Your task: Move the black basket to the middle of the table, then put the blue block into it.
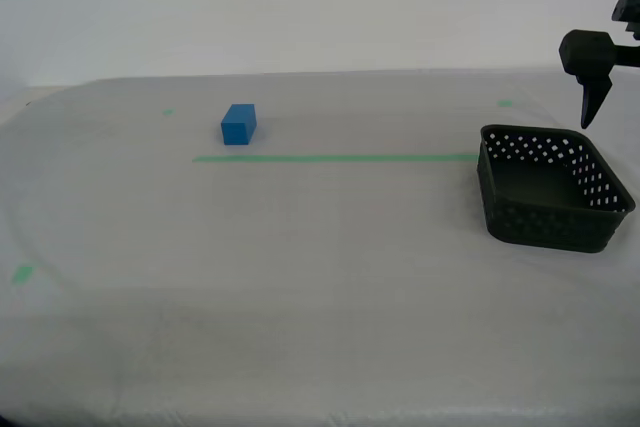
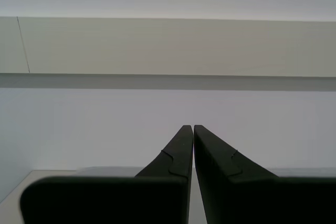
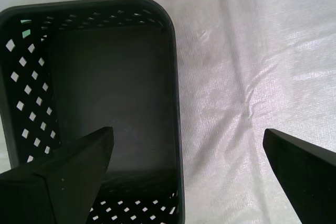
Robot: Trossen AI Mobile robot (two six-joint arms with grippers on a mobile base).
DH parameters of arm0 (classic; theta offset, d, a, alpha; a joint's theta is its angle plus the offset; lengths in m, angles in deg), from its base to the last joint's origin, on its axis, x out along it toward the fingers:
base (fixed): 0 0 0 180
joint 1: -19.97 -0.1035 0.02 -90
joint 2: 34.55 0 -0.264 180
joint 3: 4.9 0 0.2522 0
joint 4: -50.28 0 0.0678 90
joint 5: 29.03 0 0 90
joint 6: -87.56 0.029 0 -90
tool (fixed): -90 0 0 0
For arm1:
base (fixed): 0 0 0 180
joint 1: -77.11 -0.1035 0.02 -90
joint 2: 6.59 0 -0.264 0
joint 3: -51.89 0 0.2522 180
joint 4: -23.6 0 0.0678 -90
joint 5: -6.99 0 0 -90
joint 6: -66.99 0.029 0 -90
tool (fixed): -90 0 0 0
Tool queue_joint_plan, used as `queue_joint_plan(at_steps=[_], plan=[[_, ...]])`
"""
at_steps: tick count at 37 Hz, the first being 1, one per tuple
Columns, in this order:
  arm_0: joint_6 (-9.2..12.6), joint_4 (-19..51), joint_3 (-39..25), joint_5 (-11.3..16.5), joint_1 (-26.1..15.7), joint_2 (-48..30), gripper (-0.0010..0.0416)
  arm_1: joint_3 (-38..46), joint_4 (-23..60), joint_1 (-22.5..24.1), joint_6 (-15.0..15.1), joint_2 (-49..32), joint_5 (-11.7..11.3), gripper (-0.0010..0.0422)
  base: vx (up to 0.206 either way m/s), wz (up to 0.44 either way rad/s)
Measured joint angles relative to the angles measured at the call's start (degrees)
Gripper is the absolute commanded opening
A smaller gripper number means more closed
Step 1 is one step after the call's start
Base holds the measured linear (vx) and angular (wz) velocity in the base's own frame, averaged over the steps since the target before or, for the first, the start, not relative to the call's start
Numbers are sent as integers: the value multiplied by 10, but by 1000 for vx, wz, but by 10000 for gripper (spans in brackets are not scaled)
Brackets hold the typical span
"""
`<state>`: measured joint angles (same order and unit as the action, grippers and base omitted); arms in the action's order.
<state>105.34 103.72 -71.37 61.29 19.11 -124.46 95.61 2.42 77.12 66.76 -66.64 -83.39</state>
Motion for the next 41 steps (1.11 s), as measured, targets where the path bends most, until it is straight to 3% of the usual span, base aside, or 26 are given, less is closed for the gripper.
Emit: queue_joint_plan(at_steps=[17, 41], plan=[[0, -36, 2, 3, -3, -103, 399, 0, 0, 0, 0, 0, 0, 0, 0, 0], [-3, -46, 10, -21, -17, -110, 398, 0, 0, 0, 0, 0, 0, 0, 0, 0]])
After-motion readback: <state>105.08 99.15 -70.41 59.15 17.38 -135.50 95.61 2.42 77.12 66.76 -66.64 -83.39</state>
